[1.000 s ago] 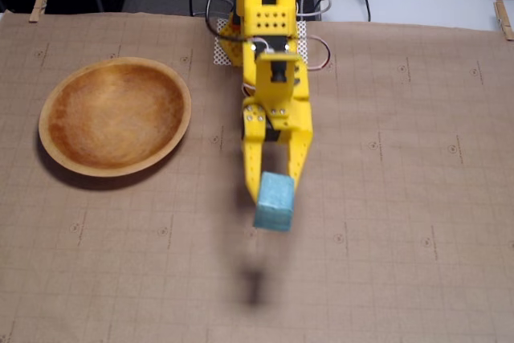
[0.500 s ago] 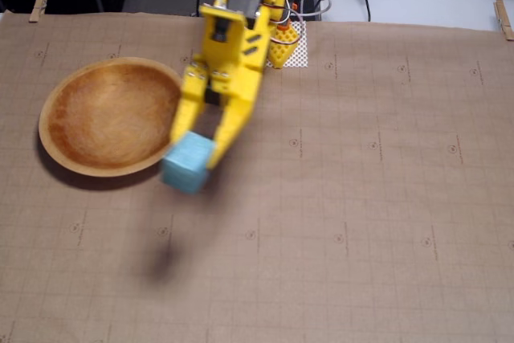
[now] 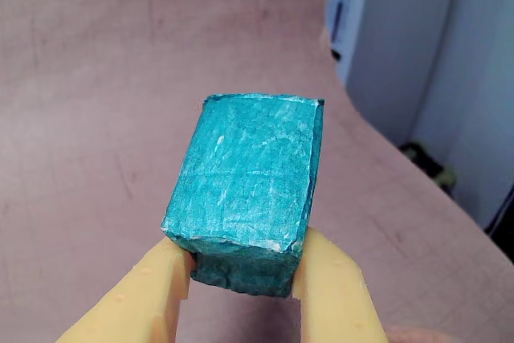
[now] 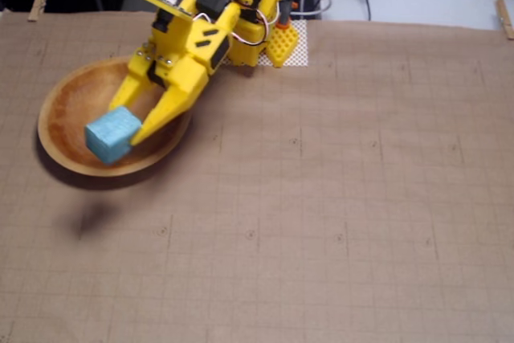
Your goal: Grasp a blue block and put it in the bowl.
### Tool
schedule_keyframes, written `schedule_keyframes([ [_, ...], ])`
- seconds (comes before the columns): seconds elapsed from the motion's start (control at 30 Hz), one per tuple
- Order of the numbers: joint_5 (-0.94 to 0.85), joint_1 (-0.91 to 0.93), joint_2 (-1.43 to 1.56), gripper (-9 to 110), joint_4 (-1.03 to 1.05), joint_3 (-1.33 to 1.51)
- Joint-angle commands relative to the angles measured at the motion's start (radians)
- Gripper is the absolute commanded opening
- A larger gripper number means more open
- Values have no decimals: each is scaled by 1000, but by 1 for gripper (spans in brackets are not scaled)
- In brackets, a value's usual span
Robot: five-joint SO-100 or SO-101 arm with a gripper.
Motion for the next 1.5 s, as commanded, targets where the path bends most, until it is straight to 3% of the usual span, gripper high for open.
schedule_keyframes([
  [0.0,-25,35,48,-3,5,-9],
  [0.53,-28,110,201,-3,491,-66],
  [1.47,-98,295,192,-3,626,-51],
])
